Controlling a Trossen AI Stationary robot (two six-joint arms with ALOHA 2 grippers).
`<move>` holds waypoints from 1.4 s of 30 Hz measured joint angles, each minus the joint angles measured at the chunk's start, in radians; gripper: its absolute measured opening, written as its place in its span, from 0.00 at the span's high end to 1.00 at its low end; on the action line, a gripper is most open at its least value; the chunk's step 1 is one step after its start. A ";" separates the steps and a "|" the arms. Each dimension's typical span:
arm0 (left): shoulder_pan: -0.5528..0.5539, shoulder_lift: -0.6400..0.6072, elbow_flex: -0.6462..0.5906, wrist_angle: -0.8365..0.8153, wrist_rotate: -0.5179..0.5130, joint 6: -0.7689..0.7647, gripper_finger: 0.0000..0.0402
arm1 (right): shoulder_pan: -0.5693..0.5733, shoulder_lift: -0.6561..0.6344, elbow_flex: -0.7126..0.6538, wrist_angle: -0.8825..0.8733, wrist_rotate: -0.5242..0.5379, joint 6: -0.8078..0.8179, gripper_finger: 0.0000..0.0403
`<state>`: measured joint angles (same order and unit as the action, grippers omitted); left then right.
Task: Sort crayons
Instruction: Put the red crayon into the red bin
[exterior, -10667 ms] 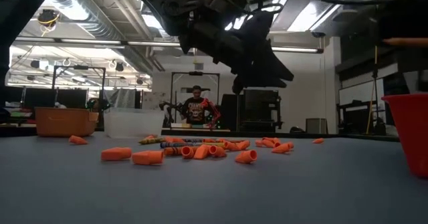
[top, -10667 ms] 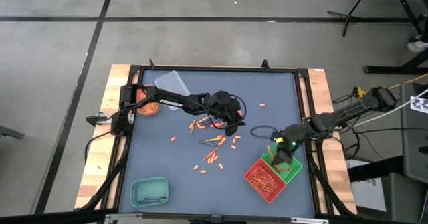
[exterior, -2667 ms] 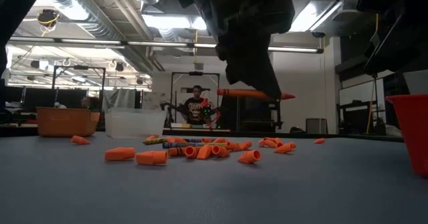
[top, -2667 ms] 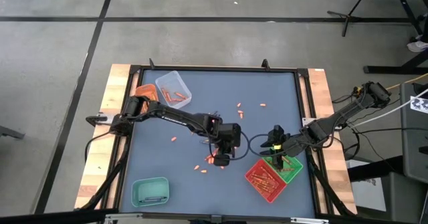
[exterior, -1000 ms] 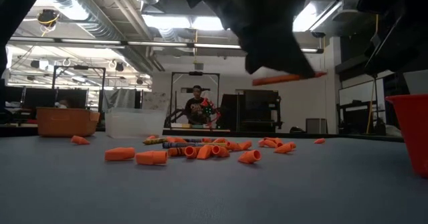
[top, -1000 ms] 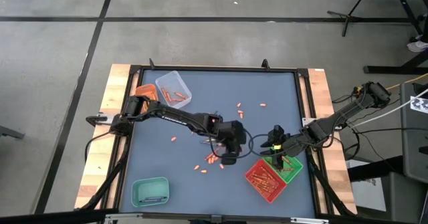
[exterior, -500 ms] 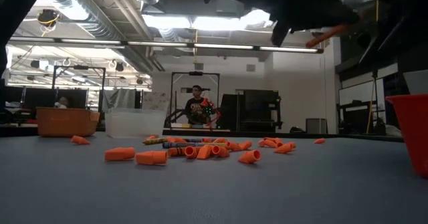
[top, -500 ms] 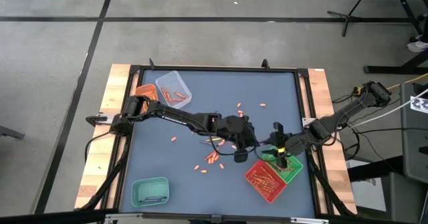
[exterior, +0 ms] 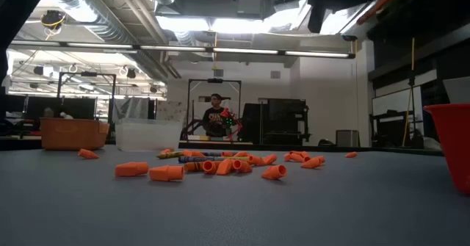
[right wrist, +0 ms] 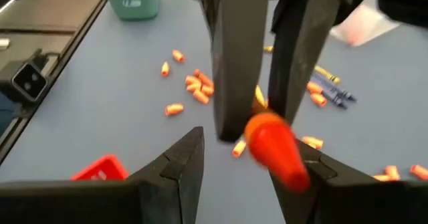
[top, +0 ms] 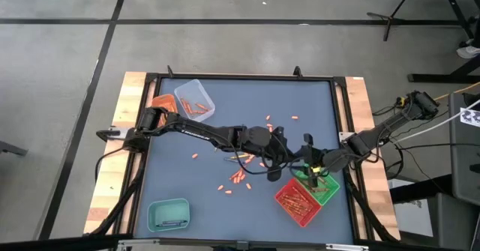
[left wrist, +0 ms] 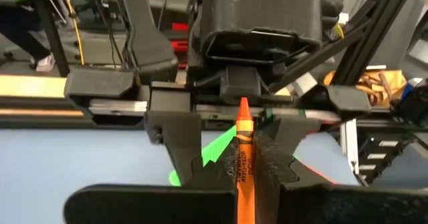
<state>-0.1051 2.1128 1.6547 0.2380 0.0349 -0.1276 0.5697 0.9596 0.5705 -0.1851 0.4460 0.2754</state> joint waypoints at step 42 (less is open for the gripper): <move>0.000 0.000 0.000 0.094 0.000 0.031 0.98 | 0.000 0.000 0.000 0.138 -0.035 -0.090 0.67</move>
<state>-0.1051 2.1128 1.6547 0.3317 0.0352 -0.0971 0.5694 0.9596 0.5705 -0.0470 0.4110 0.1852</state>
